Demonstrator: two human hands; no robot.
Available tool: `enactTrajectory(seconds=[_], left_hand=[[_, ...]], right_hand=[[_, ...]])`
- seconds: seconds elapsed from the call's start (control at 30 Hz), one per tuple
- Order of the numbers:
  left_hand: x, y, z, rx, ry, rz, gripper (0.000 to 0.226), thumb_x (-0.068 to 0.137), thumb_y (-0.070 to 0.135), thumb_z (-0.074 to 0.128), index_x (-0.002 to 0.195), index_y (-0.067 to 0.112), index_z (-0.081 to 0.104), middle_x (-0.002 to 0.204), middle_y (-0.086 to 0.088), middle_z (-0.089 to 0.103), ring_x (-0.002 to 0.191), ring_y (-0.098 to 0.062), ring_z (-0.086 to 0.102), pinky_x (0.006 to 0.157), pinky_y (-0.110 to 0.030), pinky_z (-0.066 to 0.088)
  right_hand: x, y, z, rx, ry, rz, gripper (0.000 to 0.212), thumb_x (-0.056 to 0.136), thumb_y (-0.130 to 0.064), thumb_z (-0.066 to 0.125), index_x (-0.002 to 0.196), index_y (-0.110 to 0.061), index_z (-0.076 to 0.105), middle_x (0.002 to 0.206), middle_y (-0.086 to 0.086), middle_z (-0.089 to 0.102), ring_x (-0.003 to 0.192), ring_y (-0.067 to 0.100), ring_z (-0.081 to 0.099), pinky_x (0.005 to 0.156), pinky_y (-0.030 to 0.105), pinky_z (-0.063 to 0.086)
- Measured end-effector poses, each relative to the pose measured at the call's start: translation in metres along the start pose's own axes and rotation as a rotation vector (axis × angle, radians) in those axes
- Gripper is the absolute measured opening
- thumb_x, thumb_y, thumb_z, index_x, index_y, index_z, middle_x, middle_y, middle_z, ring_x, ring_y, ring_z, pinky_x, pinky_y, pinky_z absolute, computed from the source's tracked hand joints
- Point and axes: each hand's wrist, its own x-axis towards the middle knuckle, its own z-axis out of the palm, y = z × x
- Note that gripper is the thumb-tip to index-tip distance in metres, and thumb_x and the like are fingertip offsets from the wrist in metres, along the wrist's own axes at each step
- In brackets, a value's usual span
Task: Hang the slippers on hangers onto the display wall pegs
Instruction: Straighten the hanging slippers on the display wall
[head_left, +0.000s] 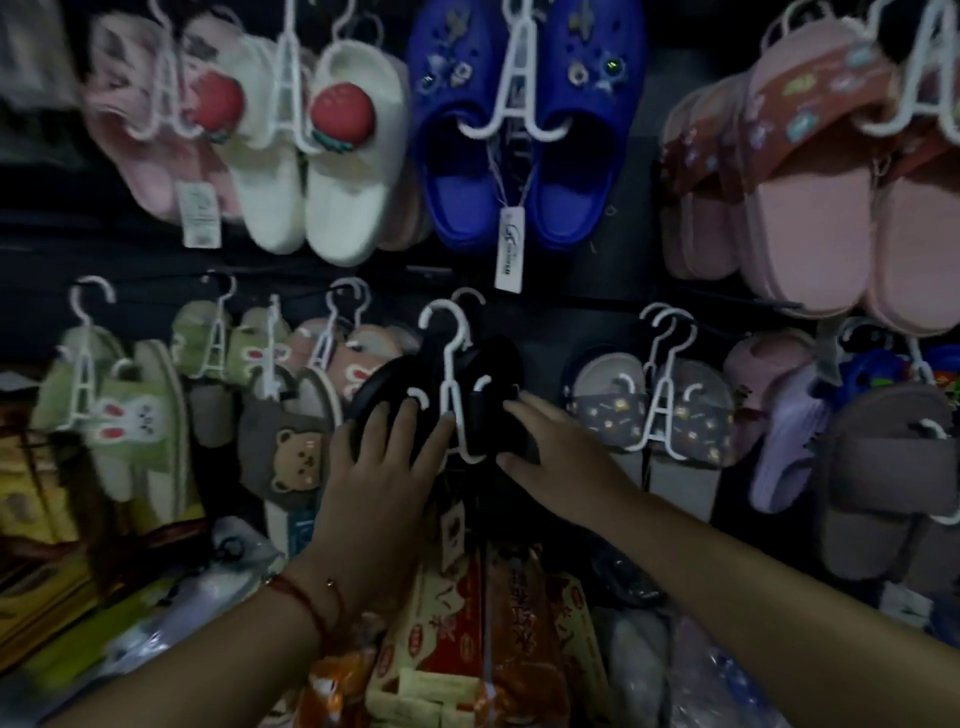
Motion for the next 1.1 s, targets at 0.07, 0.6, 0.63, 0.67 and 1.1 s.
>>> enactTrajectory(seconds=[0.07, 0.6, 0.63, 0.67, 1.1], left_hand=[[0.000, -0.014, 0.006, -0.033, -0.025, -0.031, 0.102, 0.063, 0.042, 0.089, 0.150, 0.014, 0.045, 0.136, -0.028, 0.054, 0.124, -0.048, 0.050, 0.093, -0.067, 0.045], [0.058, -0.028, 0.057, -0.164, -0.123, 0.042, 0.122, 0.056, 0.024, 0.090, 0.158, 0.013, 0.024, 0.105, -0.016, 0.058, 0.100, -0.040, 0.060, 0.077, -0.046, 0.057], [0.063, -0.027, 0.061, -0.193, -0.135, 0.042, 0.121, 0.065, 0.022, 0.087, 0.161, 0.016, 0.012, 0.116, -0.017, 0.055, 0.111, -0.040, 0.057, 0.085, -0.045, 0.055], [0.067, -0.026, 0.062, -0.209, -0.159, 0.044, 0.117, 0.077, 0.020, 0.079, 0.161, 0.019, -0.002, 0.129, -0.017, 0.049, 0.125, -0.040, 0.049, 0.097, -0.044, 0.050], [0.131, -0.047, 0.127, -0.368, -0.253, 0.008, 0.115, 0.085, 0.008, 0.065, 0.154, 0.037, -0.022, 0.157, -0.009, 0.016, 0.147, -0.035, 0.024, 0.088, -0.042, 0.056]], right_hand=[[0.014, -0.012, 0.001, -0.031, 0.013, 0.004, 0.066, 0.099, -0.045, 0.055, 0.157, -0.026, 0.029, 0.164, -0.005, 0.023, 0.149, 0.020, 0.025, 0.118, 0.035, 0.028], [0.028, 0.001, 0.006, -0.359, 0.334, -0.068, 0.049, 0.094, -0.050, 0.057, 0.136, -0.028, 0.046, 0.109, -0.006, 0.061, 0.106, 0.021, 0.051, 0.106, 0.036, 0.029], [0.032, 0.002, 0.007, -0.347, 0.321, -0.057, 0.048, 0.094, -0.050, 0.056, 0.136, -0.029, 0.045, 0.110, -0.007, 0.061, 0.107, 0.020, 0.051, 0.106, 0.036, 0.029], [0.037, 0.003, 0.008, -0.329, 0.311, -0.046, 0.048, 0.094, -0.049, 0.056, 0.136, -0.030, 0.044, 0.110, -0.007, 0.061, 0.108, 0.020, 0.051, 0.106, 0.036, 0.029], [0.125, 0.039, 0.030, -0.120, 0.271, 0.038, 0.035, 0.088, -0.045, 0.061, 0.115, -0.028, 0.047, 0.104, -0.006, 0.065, 0.103, 0.026, 0.054, 0.095, 0.040, 0.030]])
